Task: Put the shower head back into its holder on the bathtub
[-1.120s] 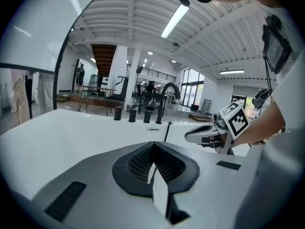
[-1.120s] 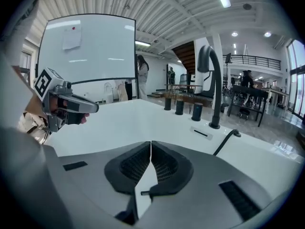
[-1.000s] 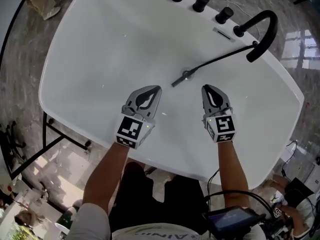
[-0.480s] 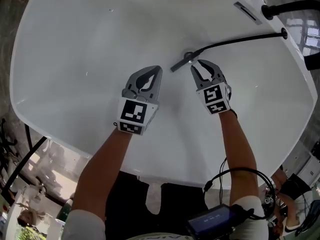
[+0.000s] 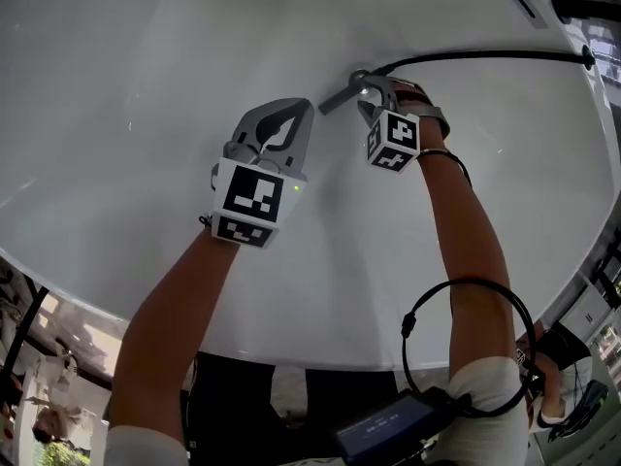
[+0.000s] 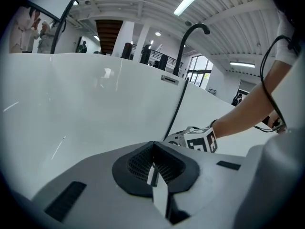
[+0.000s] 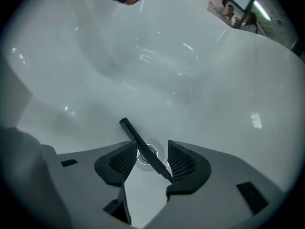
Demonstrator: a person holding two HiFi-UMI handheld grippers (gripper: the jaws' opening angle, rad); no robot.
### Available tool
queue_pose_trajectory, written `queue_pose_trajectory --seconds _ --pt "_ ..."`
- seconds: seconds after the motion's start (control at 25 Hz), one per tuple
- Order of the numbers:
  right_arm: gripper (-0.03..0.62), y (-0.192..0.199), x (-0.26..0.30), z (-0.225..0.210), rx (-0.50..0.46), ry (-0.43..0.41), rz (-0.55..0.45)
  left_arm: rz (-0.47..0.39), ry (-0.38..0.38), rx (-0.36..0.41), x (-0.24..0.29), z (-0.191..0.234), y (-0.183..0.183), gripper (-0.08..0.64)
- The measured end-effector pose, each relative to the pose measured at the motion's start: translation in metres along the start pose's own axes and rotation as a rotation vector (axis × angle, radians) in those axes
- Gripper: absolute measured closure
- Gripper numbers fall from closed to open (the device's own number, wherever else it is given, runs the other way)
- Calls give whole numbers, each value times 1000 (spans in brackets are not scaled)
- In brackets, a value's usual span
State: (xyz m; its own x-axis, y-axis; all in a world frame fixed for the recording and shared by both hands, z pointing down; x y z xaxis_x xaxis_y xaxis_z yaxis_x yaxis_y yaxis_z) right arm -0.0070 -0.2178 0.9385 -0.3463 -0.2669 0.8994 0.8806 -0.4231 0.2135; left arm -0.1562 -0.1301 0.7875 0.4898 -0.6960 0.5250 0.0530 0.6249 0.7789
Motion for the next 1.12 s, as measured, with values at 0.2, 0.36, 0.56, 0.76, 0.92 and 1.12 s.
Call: queue_pose_trajectory --seconds 0.2,0.36,0.56,0.76,0.92,1.12 --pt "405 6 37 21 -209 -28 86 19 34 -1 11 -4 19 545" --pt "404 13 57 31 -308 -31 150 36 22 -42 11 -4 37 545" --pt "405 9 74 32 -401 -27 160 46 14 -54 10 5 48 545" --pt "405 6 88 43 -488 -76 145 45 2 -87 10 15 54 545" --pt "412 8 96 49 -513 -107 149 54 -3 -102 7 19 63 545" --pt "423 10 102 51 -547 -134 161 57 -9 -118 6 23 67 545"
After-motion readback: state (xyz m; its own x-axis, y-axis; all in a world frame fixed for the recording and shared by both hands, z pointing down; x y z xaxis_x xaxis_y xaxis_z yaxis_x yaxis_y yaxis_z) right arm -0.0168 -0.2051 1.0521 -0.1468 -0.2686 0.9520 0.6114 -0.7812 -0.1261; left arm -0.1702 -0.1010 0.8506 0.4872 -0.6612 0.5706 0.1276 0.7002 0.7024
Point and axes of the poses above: the fingertips, and each gripper's own axes: x forward along the fingers, z to its left, y out of its underside, the point moved 7 cm from there along -x, backward along the fingers, and after that the axes turned 8 degrees about y, right-handed, at the moved point
